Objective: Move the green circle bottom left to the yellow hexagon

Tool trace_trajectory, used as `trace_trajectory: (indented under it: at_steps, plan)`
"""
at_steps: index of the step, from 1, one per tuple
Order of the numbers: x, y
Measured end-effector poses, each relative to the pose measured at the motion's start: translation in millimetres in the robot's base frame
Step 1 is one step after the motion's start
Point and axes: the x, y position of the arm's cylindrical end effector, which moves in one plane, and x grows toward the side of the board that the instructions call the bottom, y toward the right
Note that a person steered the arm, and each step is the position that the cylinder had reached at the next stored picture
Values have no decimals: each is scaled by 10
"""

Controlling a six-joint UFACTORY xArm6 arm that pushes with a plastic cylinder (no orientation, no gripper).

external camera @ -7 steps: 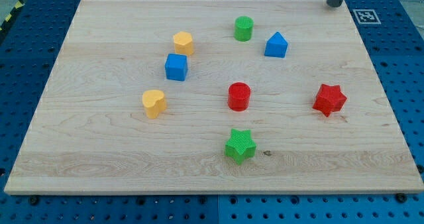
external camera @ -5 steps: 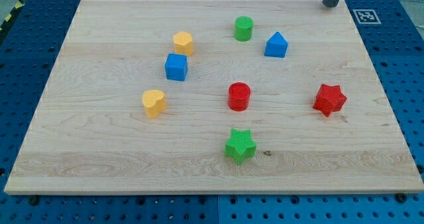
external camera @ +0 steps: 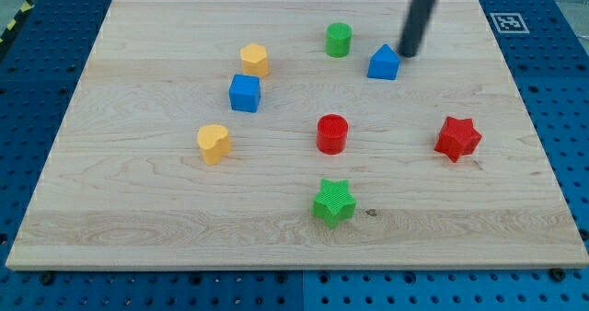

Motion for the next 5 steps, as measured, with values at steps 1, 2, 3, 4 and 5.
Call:
trace_trajectory:
  at_steps: [1, 2, 3, 4, 5]
  plan:
    - [0, -53]
    - [-8, -53]
    - [-97, -9]
    - [-109, -15]
    - [-195, -251]
